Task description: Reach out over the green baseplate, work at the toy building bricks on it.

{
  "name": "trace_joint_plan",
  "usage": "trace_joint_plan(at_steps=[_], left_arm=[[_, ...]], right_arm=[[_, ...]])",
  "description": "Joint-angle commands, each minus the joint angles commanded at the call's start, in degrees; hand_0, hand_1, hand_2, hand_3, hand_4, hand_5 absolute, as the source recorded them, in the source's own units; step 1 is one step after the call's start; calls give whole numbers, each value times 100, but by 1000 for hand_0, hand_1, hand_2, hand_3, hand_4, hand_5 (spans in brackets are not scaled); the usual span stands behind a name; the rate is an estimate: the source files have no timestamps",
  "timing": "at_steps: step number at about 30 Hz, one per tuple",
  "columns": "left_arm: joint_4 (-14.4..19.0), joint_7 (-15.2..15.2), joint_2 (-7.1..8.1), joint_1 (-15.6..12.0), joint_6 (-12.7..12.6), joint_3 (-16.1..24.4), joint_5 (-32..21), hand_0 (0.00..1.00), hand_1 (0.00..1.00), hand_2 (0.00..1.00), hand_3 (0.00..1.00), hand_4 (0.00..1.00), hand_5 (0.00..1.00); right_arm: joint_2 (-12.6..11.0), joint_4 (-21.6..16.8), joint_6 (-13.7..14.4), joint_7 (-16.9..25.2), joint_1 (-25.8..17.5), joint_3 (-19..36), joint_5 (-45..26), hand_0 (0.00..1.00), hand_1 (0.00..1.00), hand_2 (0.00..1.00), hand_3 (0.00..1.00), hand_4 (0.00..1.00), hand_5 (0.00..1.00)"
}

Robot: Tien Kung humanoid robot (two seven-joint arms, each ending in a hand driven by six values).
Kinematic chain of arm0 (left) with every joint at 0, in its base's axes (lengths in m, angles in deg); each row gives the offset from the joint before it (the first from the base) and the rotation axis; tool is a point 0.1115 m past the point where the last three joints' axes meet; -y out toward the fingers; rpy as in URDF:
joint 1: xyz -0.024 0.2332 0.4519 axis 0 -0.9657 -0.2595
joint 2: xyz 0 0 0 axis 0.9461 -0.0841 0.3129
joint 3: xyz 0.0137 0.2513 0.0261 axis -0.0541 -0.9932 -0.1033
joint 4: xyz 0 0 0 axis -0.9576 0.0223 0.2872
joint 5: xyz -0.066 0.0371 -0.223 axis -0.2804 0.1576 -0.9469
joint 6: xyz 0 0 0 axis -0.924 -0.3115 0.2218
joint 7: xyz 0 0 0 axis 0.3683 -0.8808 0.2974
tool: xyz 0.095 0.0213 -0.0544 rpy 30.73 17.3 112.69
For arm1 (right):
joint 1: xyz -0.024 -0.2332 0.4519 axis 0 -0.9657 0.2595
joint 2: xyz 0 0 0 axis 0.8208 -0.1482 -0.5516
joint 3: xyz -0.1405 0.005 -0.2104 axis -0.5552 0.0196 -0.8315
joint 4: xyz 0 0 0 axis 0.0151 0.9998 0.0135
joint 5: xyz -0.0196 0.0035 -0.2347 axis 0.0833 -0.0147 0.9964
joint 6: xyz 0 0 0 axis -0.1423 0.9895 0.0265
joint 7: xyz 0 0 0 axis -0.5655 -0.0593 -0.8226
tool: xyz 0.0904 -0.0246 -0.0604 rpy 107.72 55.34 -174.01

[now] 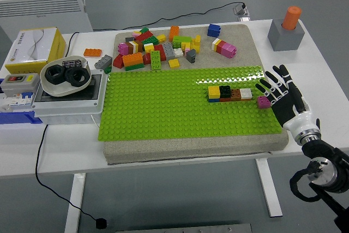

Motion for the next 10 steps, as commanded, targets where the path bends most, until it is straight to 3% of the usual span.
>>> trace_joint_plan(at_steps=[10], left_arm=[[0,-5,-9,20,0,11,43,767,715,723,824,988,998]], right_arm=[[-94,87,140,-40,7,52,125,640,491,570,613,936,390]])
